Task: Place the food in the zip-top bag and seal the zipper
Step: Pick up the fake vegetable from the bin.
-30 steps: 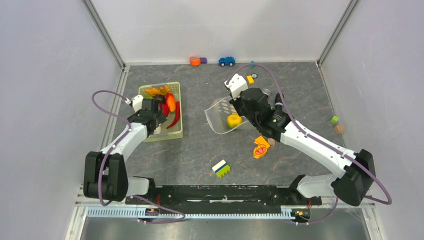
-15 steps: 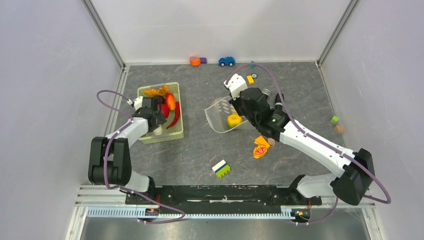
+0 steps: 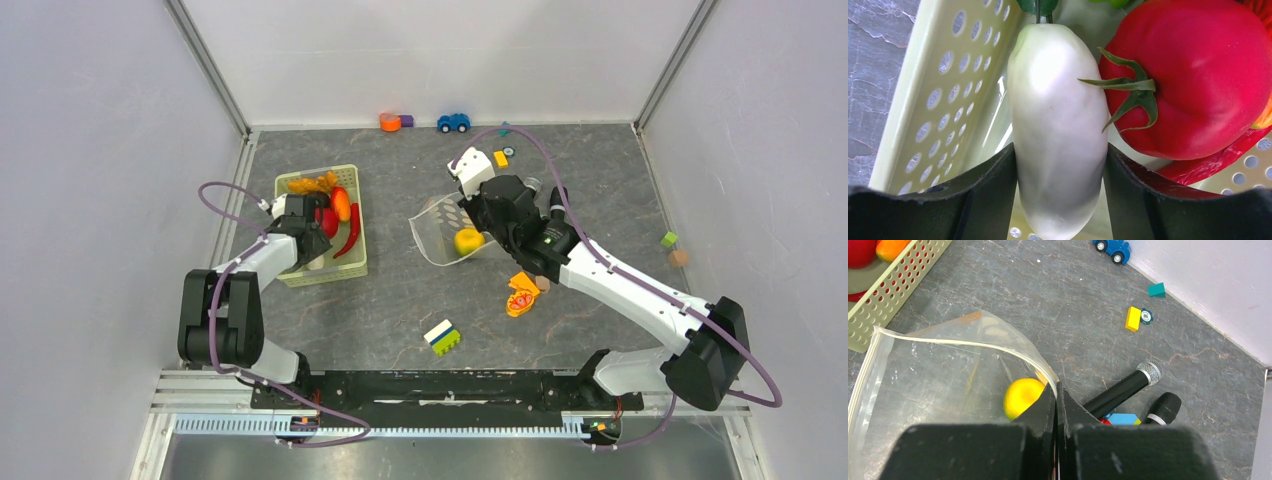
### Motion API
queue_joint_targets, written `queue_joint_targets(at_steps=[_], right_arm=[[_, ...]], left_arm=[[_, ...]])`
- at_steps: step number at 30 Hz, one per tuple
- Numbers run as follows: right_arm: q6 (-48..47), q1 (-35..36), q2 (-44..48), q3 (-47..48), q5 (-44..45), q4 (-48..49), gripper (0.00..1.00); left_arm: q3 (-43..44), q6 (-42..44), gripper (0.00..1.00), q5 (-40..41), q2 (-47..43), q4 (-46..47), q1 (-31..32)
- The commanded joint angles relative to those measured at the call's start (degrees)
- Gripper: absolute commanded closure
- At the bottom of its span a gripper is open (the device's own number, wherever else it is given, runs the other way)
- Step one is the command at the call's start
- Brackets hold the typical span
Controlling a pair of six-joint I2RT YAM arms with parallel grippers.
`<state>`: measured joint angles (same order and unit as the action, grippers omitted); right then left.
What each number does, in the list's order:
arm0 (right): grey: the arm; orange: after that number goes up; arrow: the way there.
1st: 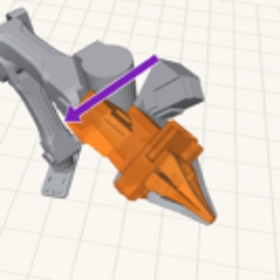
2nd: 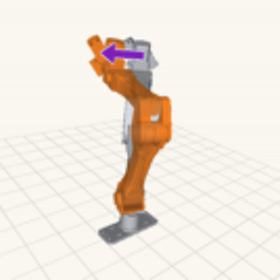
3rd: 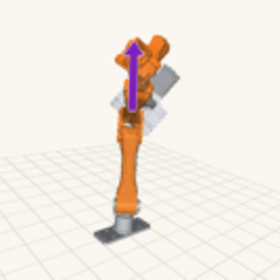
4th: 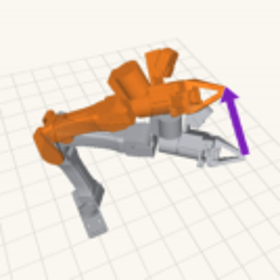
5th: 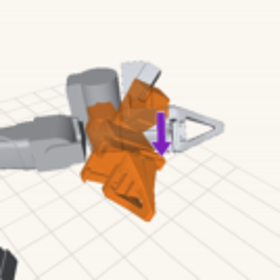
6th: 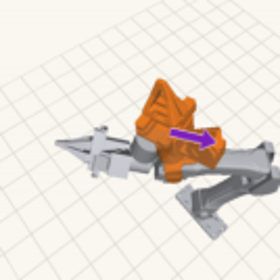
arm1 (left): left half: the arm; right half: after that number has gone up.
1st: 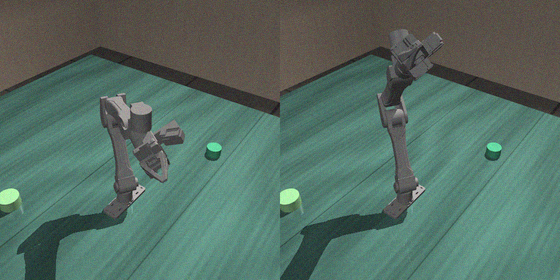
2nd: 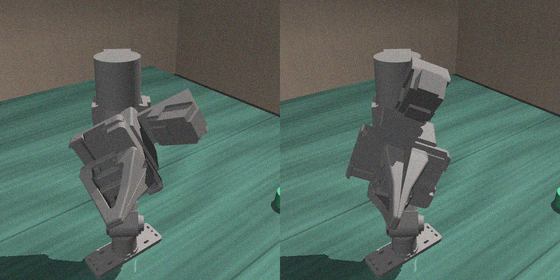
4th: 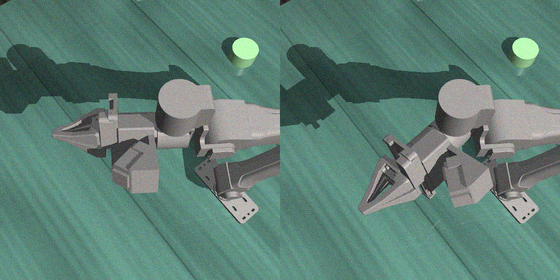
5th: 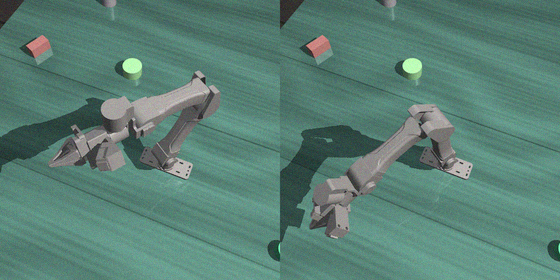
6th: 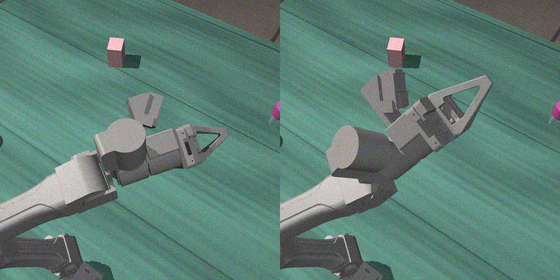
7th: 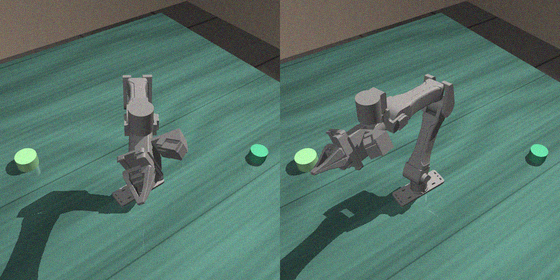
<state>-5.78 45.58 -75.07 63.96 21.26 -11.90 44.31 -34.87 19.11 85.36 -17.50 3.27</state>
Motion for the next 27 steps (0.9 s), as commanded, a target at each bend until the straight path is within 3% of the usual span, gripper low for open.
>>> queue_joint_targets(at_steps=[1,8,17,27], right_arm=[[0.24,-0.16,1.14,2.31,0.72,1.26,1.0],[0.25,-0.23,1.17,2.3,0.81,1.27,1.0],[0.33,-0.23,0.96,2.67,1.48,1.04,1.0],[1.45,-0.65,1.43,2.86,0.41,0.78,1.0]], left_arm=[[-0.09,2.41,0.37,-1.41,-2.26,1.61,-0.28],[-1.46,3.18,0.52,-2.85,-7.02,2.02,-0.27],[-0.57,1.4,0.56,-6.55,-17.1,0.71,-0.2],[-2.48,-1.78,0.6,-19.54,-36.41,2.38,0.5]])
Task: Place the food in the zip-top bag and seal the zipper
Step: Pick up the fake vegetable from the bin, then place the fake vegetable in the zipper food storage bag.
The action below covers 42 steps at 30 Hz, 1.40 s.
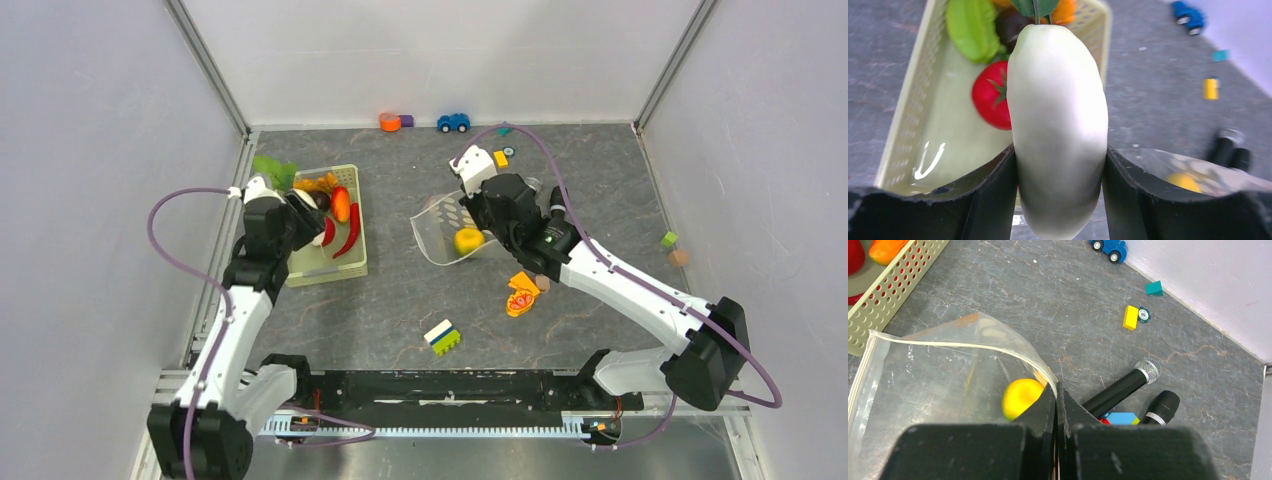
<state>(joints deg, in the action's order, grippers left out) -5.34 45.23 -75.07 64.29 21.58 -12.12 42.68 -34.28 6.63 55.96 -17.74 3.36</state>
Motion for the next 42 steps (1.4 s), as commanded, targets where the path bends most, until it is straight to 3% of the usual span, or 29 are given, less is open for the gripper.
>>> queue_joint_targets(at_steps=[1,8,10,15,22,26,32,42], right_arm=[[1.12,-0.32,1.46,2.57,-0.05,1.04,1.0],[2.58,-0.41,1.31,2.68,-5.69,1.13,1.0],[3.51,-0.41,1.08,2.9,-8.48,1.06,1.0],[8.55,-0.5,2.15,1.69,-13.92,3.12,1.0],[13.9,-0.97,3.62,0.4,-18.98,3.91,1.0],[14.93,-2.11,4.75,-0.29,-24.06,4.12,1.0],[15.13,-2.91,6.96,-1.74,-29.55,5.0,1.0],[15.29,-3.51,6.83,-1.66,-39.06,5.1,1.0]], left_arm=[[-1.26,-2.81,0.6,-9.31,-8.88,3.53,0.49],[-2.43,-4.69,0.61,-27.43,-13.66,14.13,4.95],[-0.66,-2.49,0.61,-26.61,-13.69,14.49,10.68],[5.12,4.67,0.6,-15.38,-11.15,14.44,29.72],[12.57,17.03,0.57,-15.16,-3.09,15.31,43.06],[10.65,27.73,0.5,-23.92,-2.21,18.98,45.35],[3.91,31.76,0.5,-26.58,-4.48,26.17,45.42],[1.34,31.88,0.43,-18.36,-2.31,27.84,45.42]])
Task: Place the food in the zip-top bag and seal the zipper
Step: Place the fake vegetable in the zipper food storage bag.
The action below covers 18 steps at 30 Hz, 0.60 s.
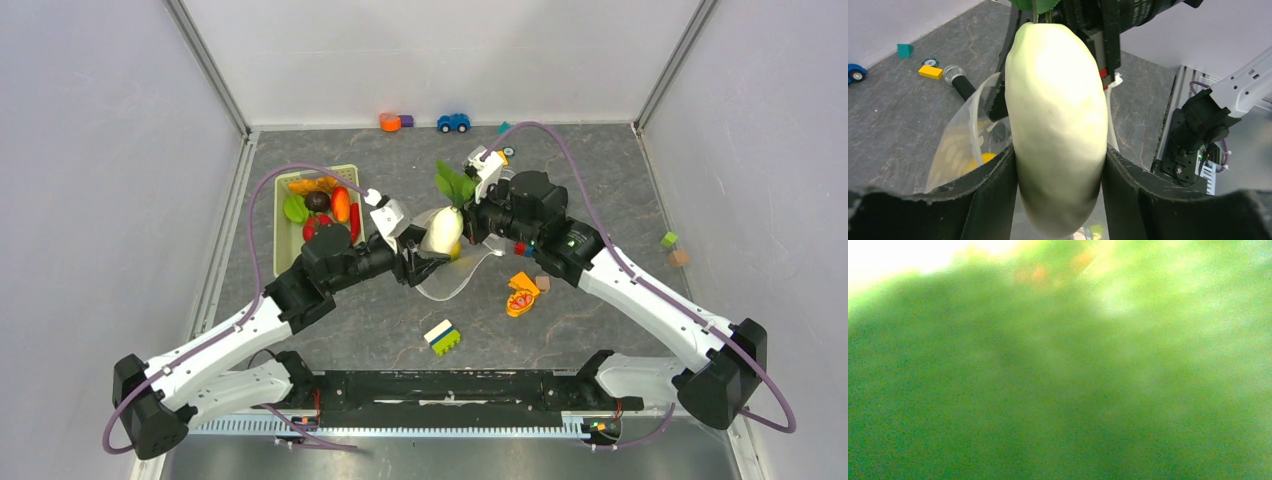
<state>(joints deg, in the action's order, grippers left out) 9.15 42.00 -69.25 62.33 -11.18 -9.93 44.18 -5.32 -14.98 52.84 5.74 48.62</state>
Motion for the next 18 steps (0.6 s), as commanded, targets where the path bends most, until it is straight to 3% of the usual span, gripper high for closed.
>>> queue_joint_targets(at_steps=[1,7,9,18], right_arm=[[0.91,-0.29,1.13,0.24,-6.98,2.98,1.0],[1.87,-0.75,1.14,0.12,-6.51,2.98,1.0],[2.85,-1.08,0.92,0.09,-6.94,2.99,0.99],[3.6,-1.58,0.64,0.01,-8.35,3.07,0.99]], left_arm=[[-0.3,2.86,0.43,3.89,1.11,4.37,0.16],[-2.9,1.2,0.42,3.67,0.29,5.66,0.16],[-4.75,1.23,0.35,4.88,-0.54,7.05,0.16],[-6.36,1.54,0.21,7.04,-1.17,6.66,0.16]])
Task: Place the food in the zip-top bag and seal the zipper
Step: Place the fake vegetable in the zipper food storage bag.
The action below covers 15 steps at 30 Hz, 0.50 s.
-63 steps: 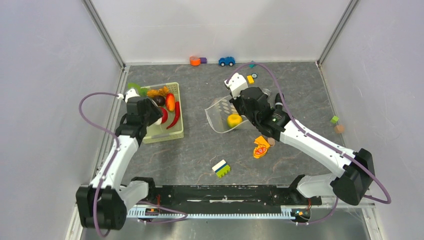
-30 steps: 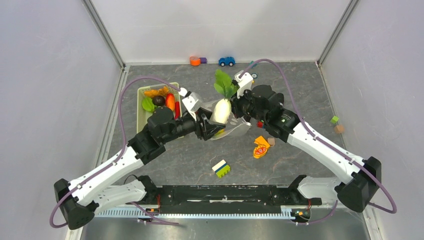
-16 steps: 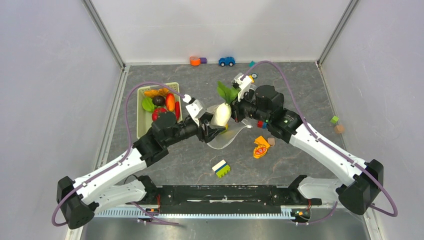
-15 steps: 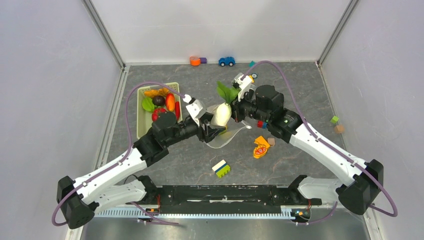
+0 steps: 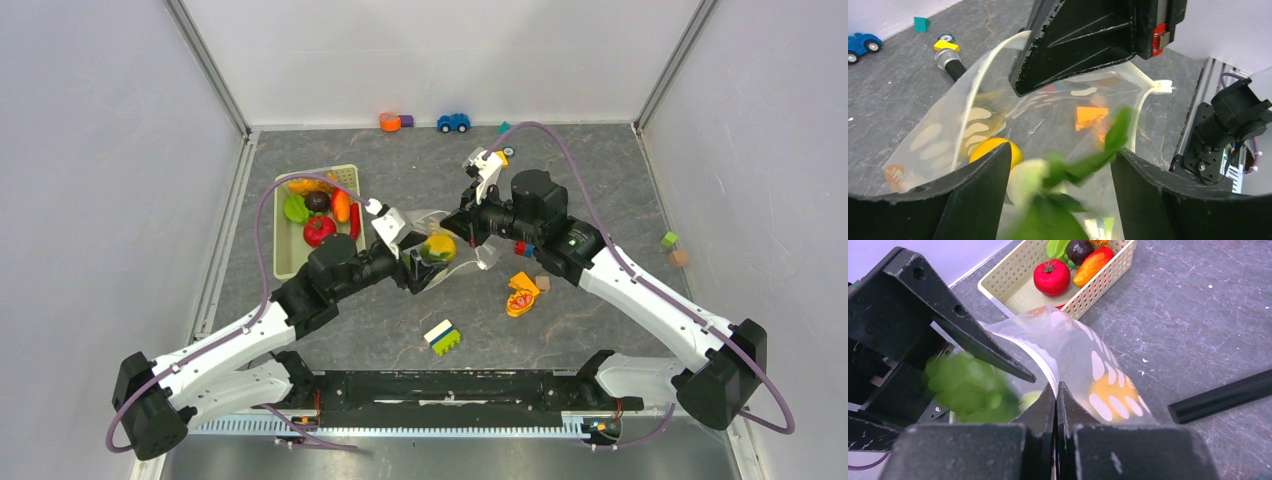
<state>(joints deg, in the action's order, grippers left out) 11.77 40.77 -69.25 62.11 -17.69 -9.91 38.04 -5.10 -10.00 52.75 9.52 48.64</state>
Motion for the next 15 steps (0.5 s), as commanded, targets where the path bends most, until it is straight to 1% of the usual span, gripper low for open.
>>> queue_joint_targets(at_steps=[1,3,4,5,6,11,15], right_arm=[[0.93,-0.33,0.69,0.29,-1.9,3.1,0.99],[0.79,-0.35,0.63,0.22,-1.75,3.22,0.99],[0.79,-0.39,0.61,0.33,-1.65,3.23,0.99],[0.67,-0.39,0.53,0.3,-1.7,3.23,0.99],[0.62,-0.43,0.36,0.4,-1.65,3.23,0.99],[0.22,-0.59,0.27,0.5,-1.08,3.22,1.0],[-0.38,-0.63,0.4,0.49,2.22,3.14,0.99]], left_arm=[[-0.21,1.24,0.19,2.22,-1.16,2.66,0.14],[-0.14,1.08,0.16,2.48,-1.39,2.27,0.14],[-0.2,0.98,0.12,2.68,-1.68,2.11,0.09],[-0.2,0.69,0.03,2.76,-1.93,2.02,0.14],[-0.27,0.34,0.01,2.87,-2.22,2.0,0.14],[0.7,-4.97,0.0,4.95,-4.27,0.01,0.14],[2.85,-10.45,0.0,7.12,-6.42,-3.89,0.14]])
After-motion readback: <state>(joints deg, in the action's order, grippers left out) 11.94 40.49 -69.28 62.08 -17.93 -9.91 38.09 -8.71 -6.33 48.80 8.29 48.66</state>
